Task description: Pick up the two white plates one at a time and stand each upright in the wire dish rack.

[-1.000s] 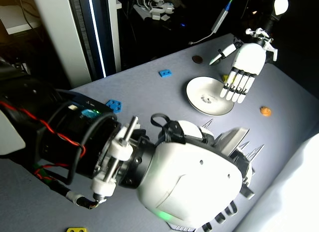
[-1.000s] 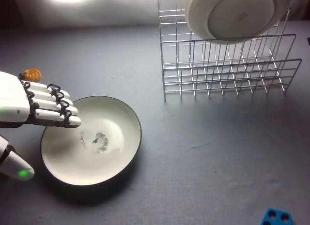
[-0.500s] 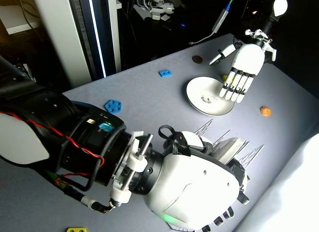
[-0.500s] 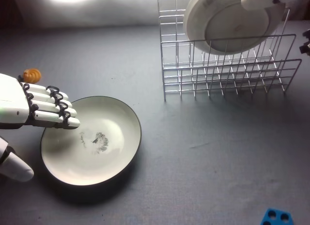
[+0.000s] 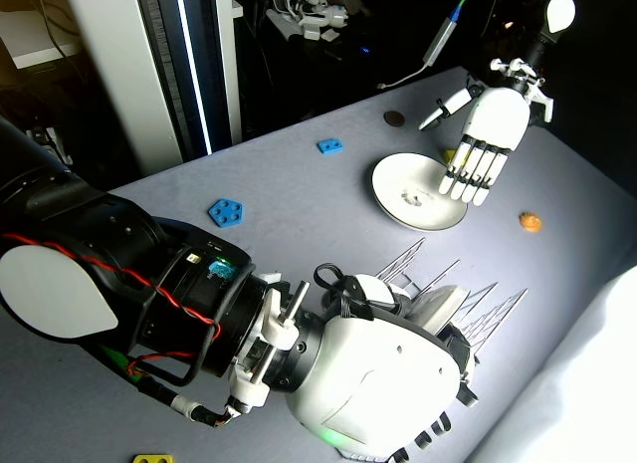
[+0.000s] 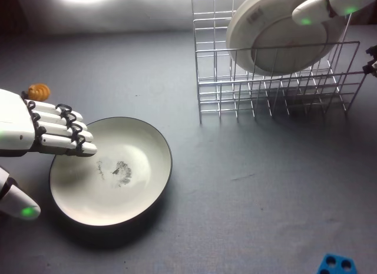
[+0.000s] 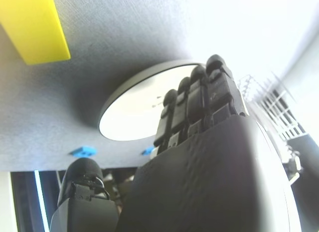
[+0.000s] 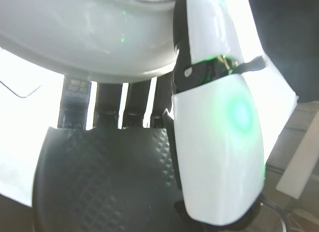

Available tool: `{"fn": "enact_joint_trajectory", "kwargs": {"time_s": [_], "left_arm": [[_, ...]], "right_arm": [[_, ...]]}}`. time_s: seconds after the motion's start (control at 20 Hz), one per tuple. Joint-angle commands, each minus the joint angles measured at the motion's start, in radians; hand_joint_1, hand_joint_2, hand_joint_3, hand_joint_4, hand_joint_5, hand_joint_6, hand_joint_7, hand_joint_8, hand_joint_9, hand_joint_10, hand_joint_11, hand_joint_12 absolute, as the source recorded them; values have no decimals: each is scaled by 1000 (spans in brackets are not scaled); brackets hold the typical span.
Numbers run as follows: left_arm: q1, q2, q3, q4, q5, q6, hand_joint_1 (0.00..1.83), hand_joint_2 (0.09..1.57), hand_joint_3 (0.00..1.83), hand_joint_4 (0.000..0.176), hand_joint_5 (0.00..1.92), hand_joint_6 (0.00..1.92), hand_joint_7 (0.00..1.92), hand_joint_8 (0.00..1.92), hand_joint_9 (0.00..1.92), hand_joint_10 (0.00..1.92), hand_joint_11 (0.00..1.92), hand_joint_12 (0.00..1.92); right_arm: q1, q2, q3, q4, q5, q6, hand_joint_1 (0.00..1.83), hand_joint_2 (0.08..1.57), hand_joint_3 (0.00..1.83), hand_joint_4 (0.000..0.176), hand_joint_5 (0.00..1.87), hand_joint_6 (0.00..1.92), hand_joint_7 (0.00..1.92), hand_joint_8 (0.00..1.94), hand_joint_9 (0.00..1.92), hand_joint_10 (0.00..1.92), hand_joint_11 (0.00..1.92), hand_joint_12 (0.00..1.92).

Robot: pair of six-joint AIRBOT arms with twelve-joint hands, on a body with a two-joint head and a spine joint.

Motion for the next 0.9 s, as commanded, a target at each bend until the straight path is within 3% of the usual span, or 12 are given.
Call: {"fn": "enact_joint_trajectory", "kwargs": {"time_s": [0.0,0.3,0.35,0.4,0.45,0.5,0.55,0.6,0.7,0.75,0.8,0.85], "left_arm": [[-7,0,5,-71,-36,9,0,1044,1,0,0,0,0,0,0,0,0,0],[-23,14,-11,-116,-32,82,0,1039,0,0,0,0,0,0,0,0,0,0],[-22,12,-11,-116,-25,82,0,1041,0,0,0,0,0,0,0,0,0,0],[-20,11,-11,-116,-18,79,0,1041,0,0,0,0,0,0,0,0,0,0],[-19,11,-11,-116,-13,73,0,1040,0,0,0,0,0,0,0,0,0,0],[-18,8,-9,-115,-6,64,0,1039,0,0,0,0,0,0,0,0,0,0],[-12,5,-7,-115,2,51,0,1041,0,0,0,0,0,0,0,0,0,0],[-9,4,-6,-115,4,46,0,1040,0,0,0,0,0,0,0,0,0,0],[2,1,-5,-115,11,32,0,1037,0,0,0,0,0,0,0,0,0,0],[5,1,-5,-115,14,28,0,1040,0,0,0,0,0,0,0,0,0,0],[8,0,-5,-120,18,24,0,1040,0,0,0,0,0,0,0,0,0,0],[10,-2,-4,-125,22,20,0,1038,0,0,0,0,0,0,0,0,0,0]], "right_arm": [[7,5,11,39,117,9,1386,1068,0,0,1009,937,1081,779,1036,959,839,1027],[5,17,13,39,98,9,1378,1096,2,0,941,1037,1029,865,968,1067,777,1067],[5,19,13,39,98,14,1245,1125,1,0,925,1086,997,947,976,677,766,1047],[5,19,13,39,99,14,1245,1125,1,0,925,1086,997,947,976,677,766,1047],[4,19,13,39,99,13,1198,1158,0,10,903,1175,898,1060,988,352,666,1110],[0,18,13,39,100,13,1188,1173,0,14,880,1208,863,1112,978,297,629,1146],[-9,16,13,39,103,8,1118,1193,2,0,823,1211,891,394,929,240,542,1199],[-12,15,13,39,105,4,1107,1204,2,0,800,1242,909,229,887,206,476,1233],[-17,13,12,39,109,0,1101,1219,3,0,768,1291,884,111,830,171,384,1304],[-17,13,12,39,110,0,1122,1165,0,0,660,771,867,80,803,157,344,1312],[-18,12,12,39,110,0,1133,1140,0,0,716,489,876,54,802,144,344,1290],[-21,10,12,39,110,-3,1133,1124,0,0,767,343,889,37,816,136,369,1255]]}}
